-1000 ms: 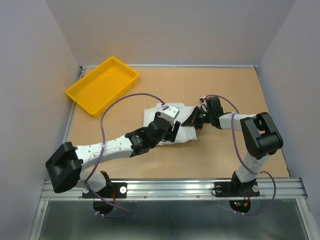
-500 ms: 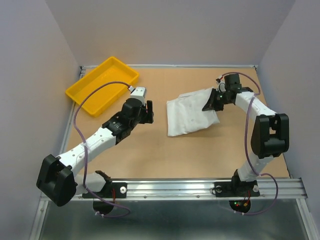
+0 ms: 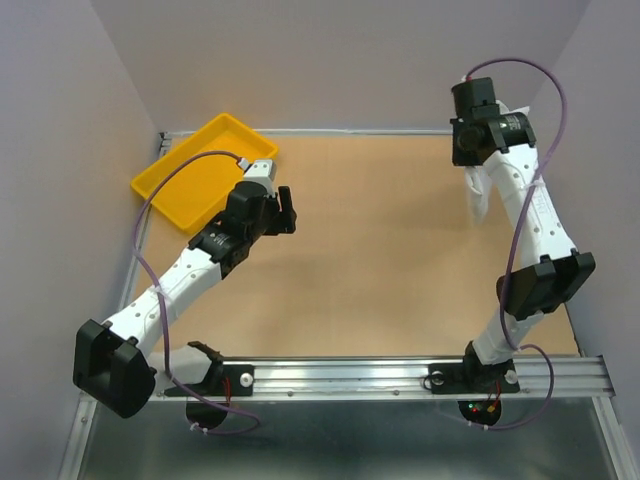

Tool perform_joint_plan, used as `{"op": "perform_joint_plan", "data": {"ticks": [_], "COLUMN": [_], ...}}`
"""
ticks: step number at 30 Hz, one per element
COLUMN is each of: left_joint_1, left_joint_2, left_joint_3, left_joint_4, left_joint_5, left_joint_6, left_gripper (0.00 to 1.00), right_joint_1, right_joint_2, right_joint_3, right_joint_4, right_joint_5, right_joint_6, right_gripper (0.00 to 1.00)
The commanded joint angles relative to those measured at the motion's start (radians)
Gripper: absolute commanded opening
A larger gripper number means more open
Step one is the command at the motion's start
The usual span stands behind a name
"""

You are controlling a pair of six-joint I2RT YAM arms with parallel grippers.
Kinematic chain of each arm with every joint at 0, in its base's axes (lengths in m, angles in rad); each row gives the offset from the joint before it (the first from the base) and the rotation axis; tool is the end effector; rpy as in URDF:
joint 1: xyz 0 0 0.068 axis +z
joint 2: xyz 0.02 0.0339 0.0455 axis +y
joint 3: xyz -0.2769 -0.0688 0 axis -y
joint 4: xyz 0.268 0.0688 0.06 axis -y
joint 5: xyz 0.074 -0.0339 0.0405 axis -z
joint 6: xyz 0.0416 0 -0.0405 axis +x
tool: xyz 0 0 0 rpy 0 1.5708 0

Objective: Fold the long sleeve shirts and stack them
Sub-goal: Fold the shirt

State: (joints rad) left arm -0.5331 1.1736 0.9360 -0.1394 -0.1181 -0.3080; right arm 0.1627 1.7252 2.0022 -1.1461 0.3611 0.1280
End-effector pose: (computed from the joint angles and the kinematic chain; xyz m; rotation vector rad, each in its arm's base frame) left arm 0.2563 -0.1455 0.3216 0.1426 1.9657 -0.4401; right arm 0.3743 0.0465 0.4319 0.1178 2.3851 -0.3040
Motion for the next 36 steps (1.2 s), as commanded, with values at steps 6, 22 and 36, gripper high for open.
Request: {"op": "perform_joint_plan", "data": {"ticks": [6,22,36], "left_joint_1": [0.035,0.045,0.054], "left_joint_2": [-0.061,-0.180,-0.302], "left_joint_3": [-0.061,-0.196,-0.217], "left_joint_4": [-0.009,-0.011,-0.017], "left_joint_5": [0.054,0.081,-0.032], "left_joint_6": [-0.048,-0.117,-0.152], "left_gripper": [0.73,0.73,0.73], "right_joint_1": [0.403,0.684,0.867], "right_joint_2": [0.290,0.645,0.579], "right_joint_3": [-0.044,0.040,-0.114], "right_joint_4": [-0.120,-0.098,-0.050], "right_joint_5": [0.341,0.285,0.187], "right_joint_6": [0.122,0.101,0.073], "right_gripper": [0.04,0.11,0.54]}}
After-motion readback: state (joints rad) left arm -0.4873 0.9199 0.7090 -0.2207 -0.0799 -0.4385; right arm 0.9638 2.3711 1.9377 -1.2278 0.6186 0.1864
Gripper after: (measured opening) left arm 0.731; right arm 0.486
